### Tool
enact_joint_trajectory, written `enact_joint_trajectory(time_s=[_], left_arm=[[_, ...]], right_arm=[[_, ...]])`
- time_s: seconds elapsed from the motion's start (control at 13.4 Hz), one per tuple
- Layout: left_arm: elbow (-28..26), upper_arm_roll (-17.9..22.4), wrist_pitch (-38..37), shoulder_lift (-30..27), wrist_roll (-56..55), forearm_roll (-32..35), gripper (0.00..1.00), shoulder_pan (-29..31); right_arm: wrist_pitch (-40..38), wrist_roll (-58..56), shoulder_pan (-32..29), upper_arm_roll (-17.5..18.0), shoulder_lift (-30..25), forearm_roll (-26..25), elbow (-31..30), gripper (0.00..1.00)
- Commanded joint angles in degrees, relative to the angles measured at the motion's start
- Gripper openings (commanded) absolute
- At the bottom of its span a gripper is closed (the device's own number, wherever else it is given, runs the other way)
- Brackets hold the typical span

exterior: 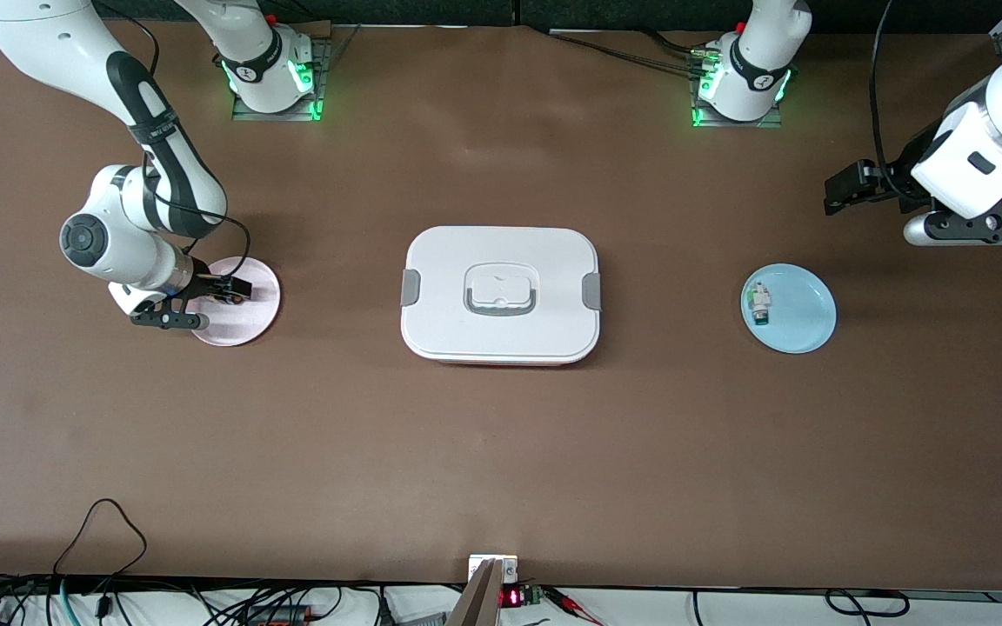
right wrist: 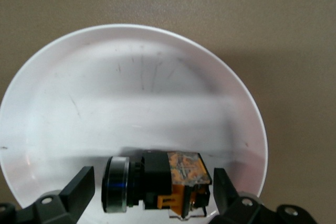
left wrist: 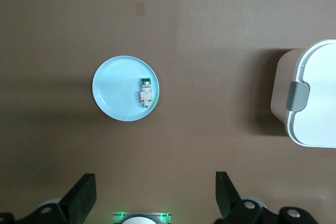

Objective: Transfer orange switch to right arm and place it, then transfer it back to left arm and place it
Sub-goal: 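Close the right gripper on the orange switch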

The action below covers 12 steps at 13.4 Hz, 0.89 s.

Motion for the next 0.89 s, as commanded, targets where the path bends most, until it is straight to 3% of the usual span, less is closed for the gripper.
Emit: enact_joint_trajectory(time_s=[0.0, 0.82], left_arm=[[0.27, -0.17, -0.7, -0.07, 1.22, -0.92, 1.0, 0.44], [0.27, -0.08, -0.96, -0.07, 1.22, -0.92, 1.0, 0.52]], right_arm=[[0.33, -1.16, -0.33, 0.26, -0.35, 1.43, 0.33, 1.0], [1.74, -1.16, -0.33, 0.26, 0.35, 1.52, 0.24, 0.99]])
